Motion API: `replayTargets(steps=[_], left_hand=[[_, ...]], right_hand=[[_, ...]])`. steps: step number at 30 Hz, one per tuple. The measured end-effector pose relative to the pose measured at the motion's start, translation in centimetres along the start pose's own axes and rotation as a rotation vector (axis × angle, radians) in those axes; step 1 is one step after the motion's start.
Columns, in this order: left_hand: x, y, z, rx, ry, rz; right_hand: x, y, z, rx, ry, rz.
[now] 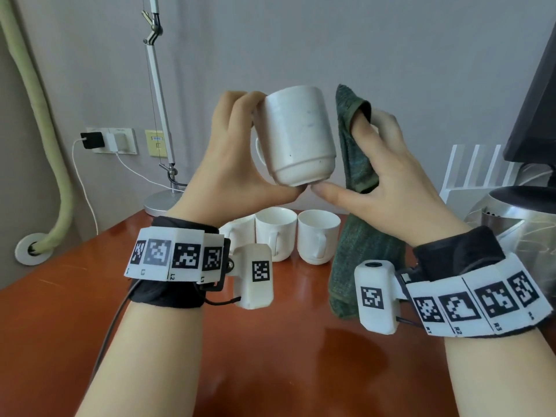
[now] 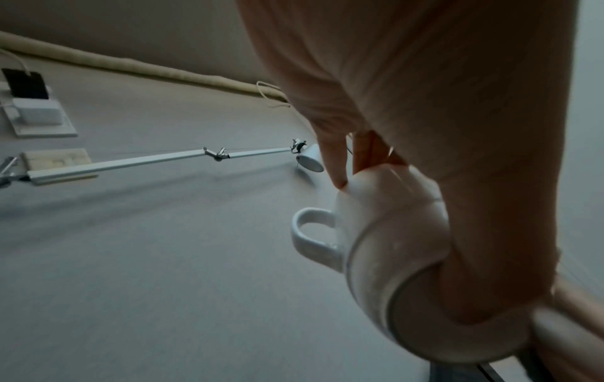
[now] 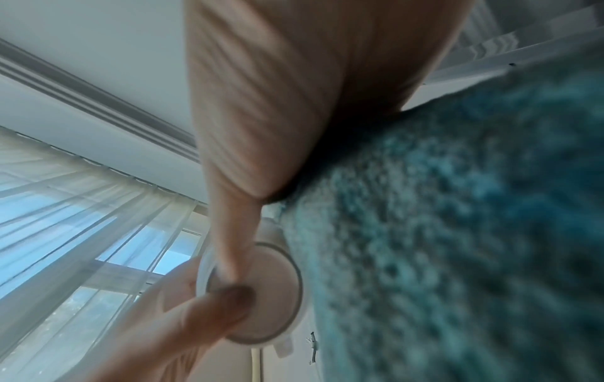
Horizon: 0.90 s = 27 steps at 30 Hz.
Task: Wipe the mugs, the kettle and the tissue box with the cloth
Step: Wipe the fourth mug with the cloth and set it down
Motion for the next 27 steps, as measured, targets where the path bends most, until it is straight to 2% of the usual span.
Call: replayTargets(steps=[4,7,12,19,23,27], left_hand=[[-0.4,0.2,-1.9,-0.129,0.062,0.038],[-0.4,0.3,-2.8,-0.185,0.066,0.039],[-0.3,0.3,-3.0,-0.167,0.084,0.025],[-0.6,0.0,-2.3,-0.113,0.181,0.054],[-0.6,0.0,-2.6,-0.131,0.215,0.051],[-1.2,0.2,-1.8,-0.101,0.253,0.061]], right_hand=[[1.8,-0.2,-1.3,-0.198,0.035,-0.115],[3.3,-0.6,-0.9,-0.232,0.056,-0.208],[5.0,-0.8,0.6,-0.218,0.028,-0.294],[4.9,-0.9,1.3,-0.247,-0.17,-0.261],[4.1,-1.0,0.5,-0.305,-0.133,-0.258],[5.4,-1.4,1.5,-0.28,-0.136,-0.304]])
Point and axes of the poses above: each hand's wrist, its own y-axis towards the middle knuckle, its own z-axis out of the palm, x = y × z, the point moved 9 cm from there along y, towards the middle knuckle, and after that the axes turned 2 degrees about -x, right-handed, at the moved point
